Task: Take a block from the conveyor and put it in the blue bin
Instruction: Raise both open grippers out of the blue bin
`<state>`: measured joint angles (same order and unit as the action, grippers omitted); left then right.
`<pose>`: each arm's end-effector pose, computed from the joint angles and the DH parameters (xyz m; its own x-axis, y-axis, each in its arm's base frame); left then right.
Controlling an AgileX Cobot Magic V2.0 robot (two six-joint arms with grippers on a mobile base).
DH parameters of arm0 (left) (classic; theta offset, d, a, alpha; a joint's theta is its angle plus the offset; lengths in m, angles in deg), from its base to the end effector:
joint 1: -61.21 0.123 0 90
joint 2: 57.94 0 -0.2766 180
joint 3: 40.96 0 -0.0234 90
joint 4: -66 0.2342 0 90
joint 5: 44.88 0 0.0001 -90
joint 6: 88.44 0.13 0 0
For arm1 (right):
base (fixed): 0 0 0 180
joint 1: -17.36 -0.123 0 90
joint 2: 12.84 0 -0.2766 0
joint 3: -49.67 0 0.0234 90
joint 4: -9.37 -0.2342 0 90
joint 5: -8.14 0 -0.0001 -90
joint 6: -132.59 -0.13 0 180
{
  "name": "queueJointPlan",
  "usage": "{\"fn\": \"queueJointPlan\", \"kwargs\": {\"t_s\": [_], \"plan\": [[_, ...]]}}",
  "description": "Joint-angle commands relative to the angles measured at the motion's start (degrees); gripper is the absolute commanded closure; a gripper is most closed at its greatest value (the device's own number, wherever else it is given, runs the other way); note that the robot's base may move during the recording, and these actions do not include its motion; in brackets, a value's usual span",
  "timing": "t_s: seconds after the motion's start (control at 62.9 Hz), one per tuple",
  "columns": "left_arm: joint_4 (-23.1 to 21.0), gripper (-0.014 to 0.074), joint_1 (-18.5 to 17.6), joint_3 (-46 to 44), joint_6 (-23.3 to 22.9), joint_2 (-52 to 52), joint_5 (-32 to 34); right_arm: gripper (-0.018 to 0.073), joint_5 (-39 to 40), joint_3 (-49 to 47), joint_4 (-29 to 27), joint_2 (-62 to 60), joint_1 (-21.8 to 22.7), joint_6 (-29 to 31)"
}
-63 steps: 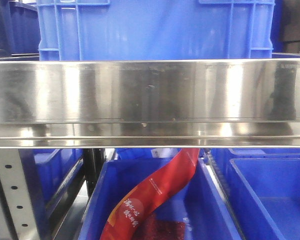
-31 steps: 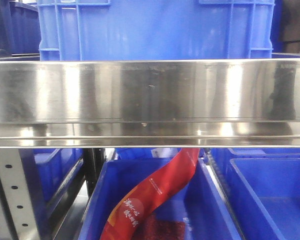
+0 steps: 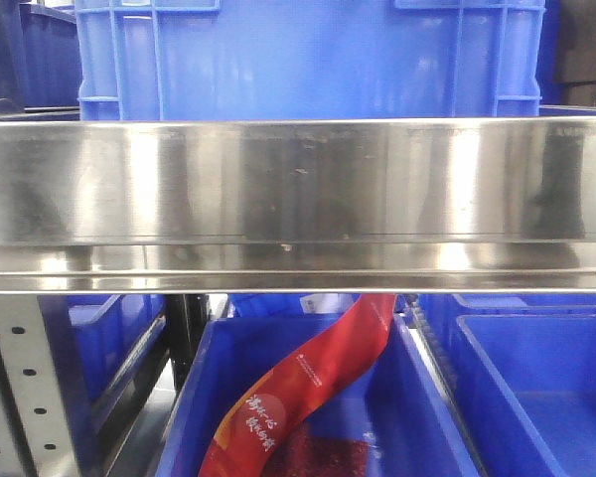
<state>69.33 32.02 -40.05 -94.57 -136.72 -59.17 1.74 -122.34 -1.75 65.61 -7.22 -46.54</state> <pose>0.2646 -0.1457 0.4502 -0.0842 -0.0109 -0.9964 0.4715 0.8805 -0.0495 0.2778 0.1301 0.4256 -0.1195 0.1397 -0.9830 -0.4209 0.8896 0.1776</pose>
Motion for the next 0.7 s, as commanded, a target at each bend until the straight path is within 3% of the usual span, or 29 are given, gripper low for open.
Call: {"fn": "queueJointPlan", "kwargs": {"t_s": [0.0, 0.127, 0.286, 0.493, 0.683], "plan": [[0.1, 0.0707, 1.2, 3.3, 0.0, 2.9, 0.8, 0.0727, 4.8, 4.6, 0.7, -3.5, 1.9, 0.1], [-4.7, 0.0707, 5.4, 12.4, 0.0, 8.3, 3.7, 0.0727, 8.2, 13.3, 0.7, -9.8, 3.9, 0.1], [-4.8, 0.0707, 8.2, 24.9, 0.0, 17.3, 7.9, 0.0727, 9.4, 24.2, 1.7, -19.0, 6.1, 0.1], [-4.8, 0.0707, 8.9, 40.2, 0.0, 31.1, 9.6, 0.0727, 9.7, 36.3, 2.2, -30.5, 7.4, 0.1], [-4.4, 0.0707, 8.9, 49.7, 0.0, 42.9, 9.7, 0.0727, 4.4, 41.9, 2.2, -40.3, 7.4, 0.1]]}}
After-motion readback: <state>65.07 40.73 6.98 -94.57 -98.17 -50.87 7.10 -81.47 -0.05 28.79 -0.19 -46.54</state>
